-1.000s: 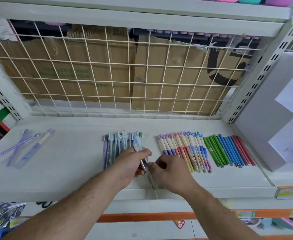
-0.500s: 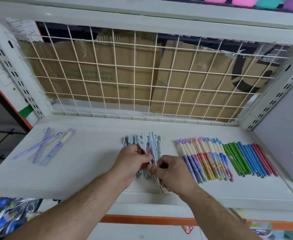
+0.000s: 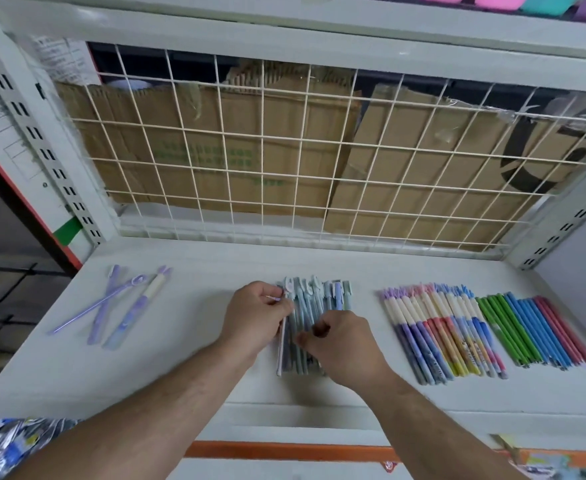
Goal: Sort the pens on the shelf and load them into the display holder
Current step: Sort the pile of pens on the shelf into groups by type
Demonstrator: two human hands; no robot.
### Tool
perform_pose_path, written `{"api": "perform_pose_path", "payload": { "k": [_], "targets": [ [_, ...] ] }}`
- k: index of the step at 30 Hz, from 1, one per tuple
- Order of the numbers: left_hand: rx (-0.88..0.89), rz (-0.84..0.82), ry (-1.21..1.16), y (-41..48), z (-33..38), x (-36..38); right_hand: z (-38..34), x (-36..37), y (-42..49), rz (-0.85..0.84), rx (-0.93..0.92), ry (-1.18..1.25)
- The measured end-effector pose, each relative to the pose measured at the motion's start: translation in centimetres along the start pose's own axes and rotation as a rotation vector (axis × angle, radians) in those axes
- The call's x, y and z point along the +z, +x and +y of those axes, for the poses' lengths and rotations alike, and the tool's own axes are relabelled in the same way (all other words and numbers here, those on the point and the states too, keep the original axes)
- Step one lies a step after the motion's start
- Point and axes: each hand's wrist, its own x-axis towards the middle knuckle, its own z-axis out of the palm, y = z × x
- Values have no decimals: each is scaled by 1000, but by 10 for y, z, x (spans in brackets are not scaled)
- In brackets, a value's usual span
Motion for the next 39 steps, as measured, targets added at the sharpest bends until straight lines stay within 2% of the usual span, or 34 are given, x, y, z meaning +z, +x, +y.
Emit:
{"api": "perform_pose_path", "payload": {
  "k": [10,17,22,35,39],
  "targets": [
    [15,-74,43,7,0,1,-5,0,-4,86,-15,-200],
    [227,2,373,-11,-3,-11,-2,3,-10,243,-336,-511],
    [362,85,691,-34,-16,-30,0,10,-15,204,-490,-575],
    [295,192,754,-24,-35,-103,-37,59,-10,148,-519,-583],
    [326,275,958,0,-46,-148,-61,86,-4,156,-533,-559]
  ]
}}
